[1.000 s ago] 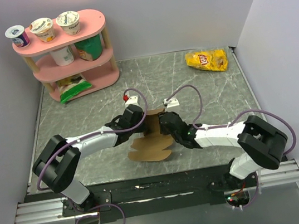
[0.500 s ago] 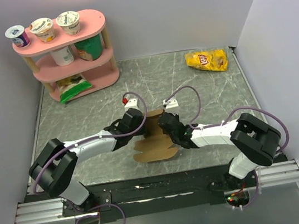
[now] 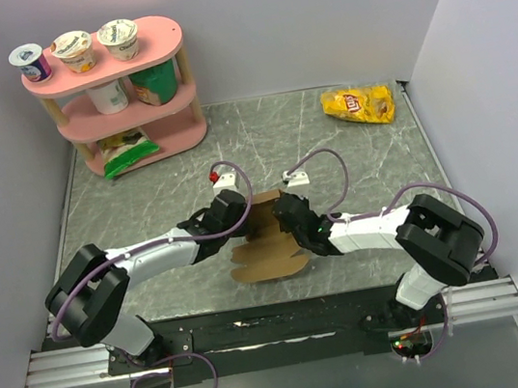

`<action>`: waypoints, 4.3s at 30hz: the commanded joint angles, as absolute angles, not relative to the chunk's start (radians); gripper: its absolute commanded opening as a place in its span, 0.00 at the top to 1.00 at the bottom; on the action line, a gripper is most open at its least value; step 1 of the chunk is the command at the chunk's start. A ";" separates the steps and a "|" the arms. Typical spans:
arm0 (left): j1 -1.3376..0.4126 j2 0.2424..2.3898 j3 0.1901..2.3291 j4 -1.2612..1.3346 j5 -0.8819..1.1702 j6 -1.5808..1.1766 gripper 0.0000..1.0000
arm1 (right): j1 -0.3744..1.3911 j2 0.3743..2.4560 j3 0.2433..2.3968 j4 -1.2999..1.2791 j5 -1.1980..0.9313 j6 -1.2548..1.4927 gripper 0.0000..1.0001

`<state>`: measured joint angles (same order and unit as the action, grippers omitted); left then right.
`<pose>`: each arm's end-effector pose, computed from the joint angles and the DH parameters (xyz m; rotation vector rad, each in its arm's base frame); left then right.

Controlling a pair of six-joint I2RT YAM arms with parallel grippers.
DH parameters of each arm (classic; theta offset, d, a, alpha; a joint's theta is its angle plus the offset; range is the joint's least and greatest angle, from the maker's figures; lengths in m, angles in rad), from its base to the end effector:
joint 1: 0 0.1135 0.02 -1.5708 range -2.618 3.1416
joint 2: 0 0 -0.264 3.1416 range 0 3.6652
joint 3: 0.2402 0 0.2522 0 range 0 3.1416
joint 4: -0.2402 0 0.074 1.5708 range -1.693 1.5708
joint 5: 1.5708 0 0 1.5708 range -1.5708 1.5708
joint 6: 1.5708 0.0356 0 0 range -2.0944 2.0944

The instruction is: Fold the paper box

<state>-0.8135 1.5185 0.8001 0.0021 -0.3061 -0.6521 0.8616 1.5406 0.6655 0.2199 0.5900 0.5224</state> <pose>0.2218 -0.2190 0.1902 0.0242 2.2839 -0.4327 0.2086 0.2127 0.1647 -0.0442 2.1057 0.1675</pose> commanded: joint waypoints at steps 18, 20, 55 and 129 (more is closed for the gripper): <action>-0.790 1.410 0.746 -0.091 -0.390 -0.661 0.95 | 0.704 1.393 0.482 0.130 0.710 0.641 1.00; -0.792 1.404 0.742 -0.071 -0.358 -0.661 0.96 | 0.704 1.384 0.488 0.124 0.710 0.649 1.00; -0.851 1.589 0.818 -0.106 -0.371 -0.669 0.96 | 0.853 1.233 0.566 0.268 0.726 0.381 0.25; -0.807 1.710 1.022 -0.305 -0.354 -0.598 0.90 | 0.839 0.786 0.608 -0.181 0.238 0.544 0.01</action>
<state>-0.8291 1.6588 1.0050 -0.1886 -0.3809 -0.6353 0.8417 0.8944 0.6010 0.0032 0.3290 0.3553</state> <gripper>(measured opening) 0.098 0.993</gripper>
